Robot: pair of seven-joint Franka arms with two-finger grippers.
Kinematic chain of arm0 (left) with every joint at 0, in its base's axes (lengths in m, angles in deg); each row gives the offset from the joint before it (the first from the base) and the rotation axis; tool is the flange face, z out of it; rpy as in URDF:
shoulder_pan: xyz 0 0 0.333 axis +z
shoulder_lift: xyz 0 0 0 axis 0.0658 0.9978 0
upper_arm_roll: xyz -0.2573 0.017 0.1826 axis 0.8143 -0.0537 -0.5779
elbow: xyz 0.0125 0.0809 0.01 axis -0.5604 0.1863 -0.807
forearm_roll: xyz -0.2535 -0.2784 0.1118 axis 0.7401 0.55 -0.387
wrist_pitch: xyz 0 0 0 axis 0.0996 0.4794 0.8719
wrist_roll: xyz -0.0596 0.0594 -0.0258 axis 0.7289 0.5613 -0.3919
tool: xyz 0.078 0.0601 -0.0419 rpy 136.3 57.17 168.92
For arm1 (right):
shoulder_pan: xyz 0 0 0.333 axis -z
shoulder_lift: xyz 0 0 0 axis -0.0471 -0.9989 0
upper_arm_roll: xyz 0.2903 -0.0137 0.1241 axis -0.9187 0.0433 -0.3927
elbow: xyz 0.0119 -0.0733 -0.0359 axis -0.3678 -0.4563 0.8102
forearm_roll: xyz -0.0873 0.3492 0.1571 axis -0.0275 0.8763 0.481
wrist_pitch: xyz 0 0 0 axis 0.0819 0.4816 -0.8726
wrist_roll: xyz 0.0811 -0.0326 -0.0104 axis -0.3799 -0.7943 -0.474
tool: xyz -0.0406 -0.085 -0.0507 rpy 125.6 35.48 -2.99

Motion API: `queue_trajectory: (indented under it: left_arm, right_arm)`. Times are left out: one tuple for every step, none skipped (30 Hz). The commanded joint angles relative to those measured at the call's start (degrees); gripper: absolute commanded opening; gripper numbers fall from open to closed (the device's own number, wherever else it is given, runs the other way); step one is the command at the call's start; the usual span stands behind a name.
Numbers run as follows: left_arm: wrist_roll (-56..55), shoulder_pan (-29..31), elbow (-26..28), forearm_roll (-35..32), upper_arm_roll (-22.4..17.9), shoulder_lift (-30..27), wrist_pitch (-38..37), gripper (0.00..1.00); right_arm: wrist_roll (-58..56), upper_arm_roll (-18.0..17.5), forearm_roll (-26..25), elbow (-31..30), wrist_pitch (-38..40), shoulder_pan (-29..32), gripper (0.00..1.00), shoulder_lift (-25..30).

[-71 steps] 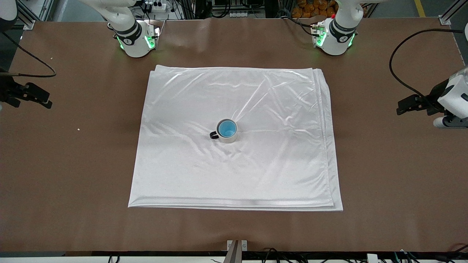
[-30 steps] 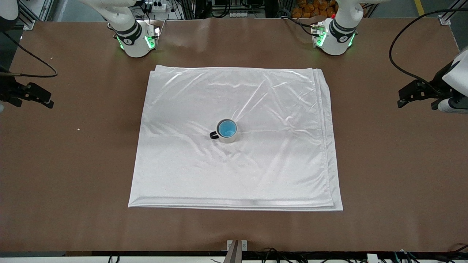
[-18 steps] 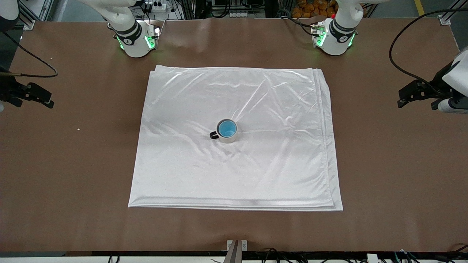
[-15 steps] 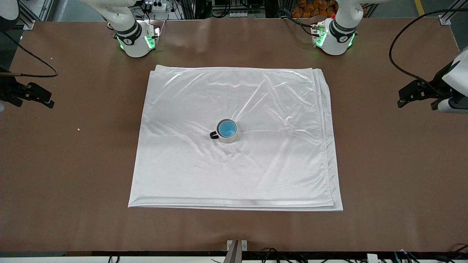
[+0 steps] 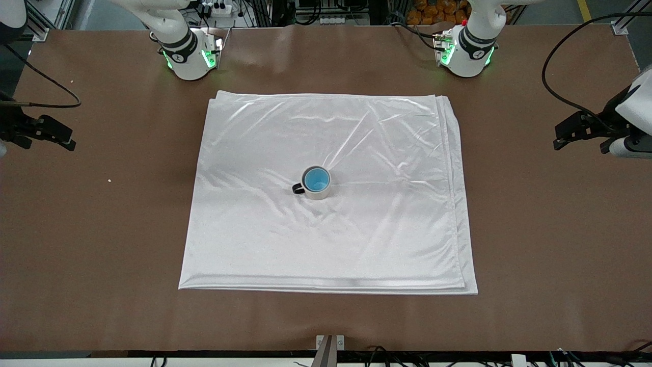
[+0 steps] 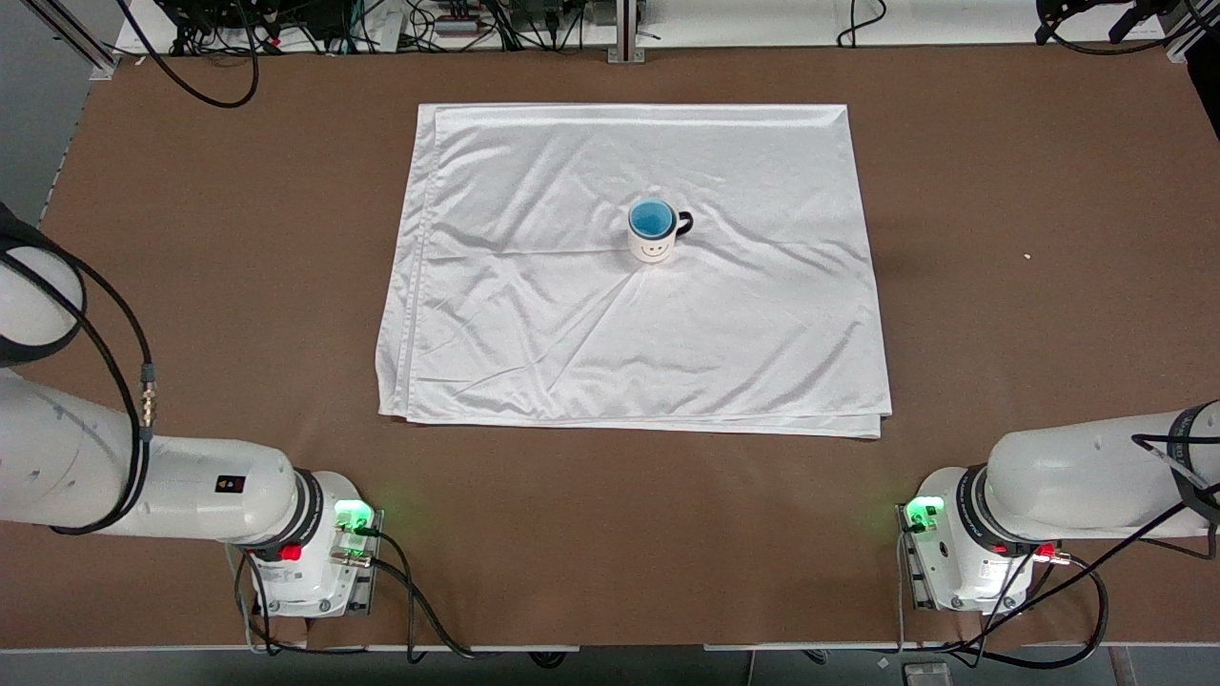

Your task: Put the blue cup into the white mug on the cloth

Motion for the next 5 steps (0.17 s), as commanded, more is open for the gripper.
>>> queue_trajectory:
  left_arm:
    - [1.49, 0.18, -0.72, 1.34, -0.03, 0.01, -1.1, 1.0]
    - [1.49, 0.09, -0.72, 1.34, -0.03, 0.01, -1.1, 1.0]
    - [1.49, 0.18, -0.72, 1.34, -0.03, 0.01, -1.1, 1.0]
    - [1.49, 0.09, -0.72, 1.34, -0.03, 0.1, -1.1, 1.0]
    - [1.49, 0.09, -0.72, 1.34, -0.03, 0.1, -1.1, 1.0]
  right_arm:
    - [0.91, -0.08, 0.53, 0.48, 0.94, -0.05, 1.0, 0.31]
    - [0.91, -0.16, 0.53, 0.48, 0.85, -0.05, 1.0, 0.31]
    - [0.91, -0.08, 0.53, 0.48, 0.85, -0.05, 1.0, 0.31]
    - [0.91, -0.16, 0.53, 0.48, 0.85, -0.05, 1.0, 0.31]
    - [0.91, -0.17, 0.53, 0.48, 0.85, -0.14, 1.0, 0.31]
